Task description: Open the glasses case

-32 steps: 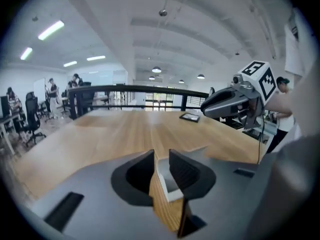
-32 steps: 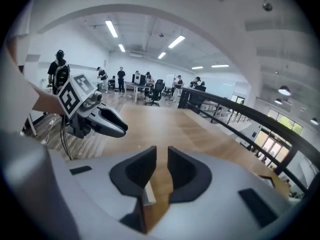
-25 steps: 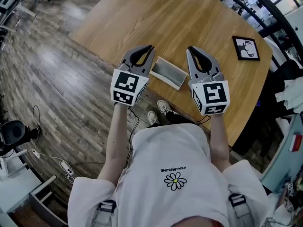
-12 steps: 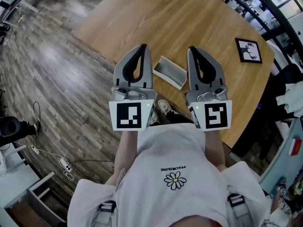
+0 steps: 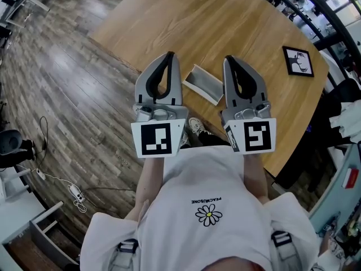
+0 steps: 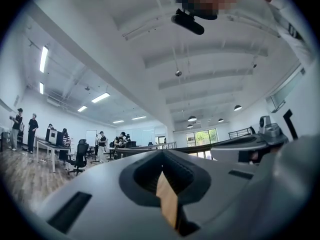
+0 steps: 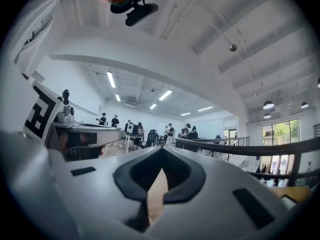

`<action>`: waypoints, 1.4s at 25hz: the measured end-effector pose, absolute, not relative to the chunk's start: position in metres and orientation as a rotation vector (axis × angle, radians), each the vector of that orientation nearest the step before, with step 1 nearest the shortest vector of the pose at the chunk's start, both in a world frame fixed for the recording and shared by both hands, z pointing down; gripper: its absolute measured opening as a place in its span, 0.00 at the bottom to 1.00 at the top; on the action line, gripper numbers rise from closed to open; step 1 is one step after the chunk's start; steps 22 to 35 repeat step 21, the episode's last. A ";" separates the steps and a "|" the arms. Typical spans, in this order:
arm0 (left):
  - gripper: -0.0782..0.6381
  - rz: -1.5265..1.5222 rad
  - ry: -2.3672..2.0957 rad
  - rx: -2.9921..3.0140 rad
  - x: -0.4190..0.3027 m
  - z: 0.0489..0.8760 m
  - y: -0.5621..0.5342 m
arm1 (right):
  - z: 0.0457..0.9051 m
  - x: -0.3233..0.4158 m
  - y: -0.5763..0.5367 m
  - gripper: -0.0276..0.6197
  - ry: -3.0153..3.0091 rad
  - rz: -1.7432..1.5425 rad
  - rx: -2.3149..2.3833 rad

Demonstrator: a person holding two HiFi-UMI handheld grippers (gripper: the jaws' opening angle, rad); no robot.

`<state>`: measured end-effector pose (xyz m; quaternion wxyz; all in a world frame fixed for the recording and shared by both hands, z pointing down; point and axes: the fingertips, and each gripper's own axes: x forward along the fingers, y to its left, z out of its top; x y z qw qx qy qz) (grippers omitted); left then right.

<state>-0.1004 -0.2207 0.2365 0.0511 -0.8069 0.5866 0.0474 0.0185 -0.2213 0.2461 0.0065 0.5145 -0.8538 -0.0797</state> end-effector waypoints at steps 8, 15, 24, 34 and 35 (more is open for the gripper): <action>0.13 0.125 1.797 -2.426 -0.108 0.235 -0.220 | 0.249 0.016 -0.220 0.05 -2.675 -0.239 1.588; 0.13 0.120 1.803 -2.423 -0.109 0.235 -0.221 | 0.251 0.020 -0.220 0.05 -2.656 -0.241 1.588; 0.13 0.139 1.807 -2.412 -0.110 0.230 -0.219 | 0.250 0.021 -0.217 0.05 -2.655 -0.222 1.589; 0.13 0.139 1.807 -2.412 -0.110 0.230 -0.219 | 0.250 0.021 -0.217 0.05 -2.655 -0.222 1.589; 0.13 0.139 1.807 -2.412 -0.110 0.230 -0.219 | 0.250 0.021 -0.217 0.05 -2.655 -0.222 1.589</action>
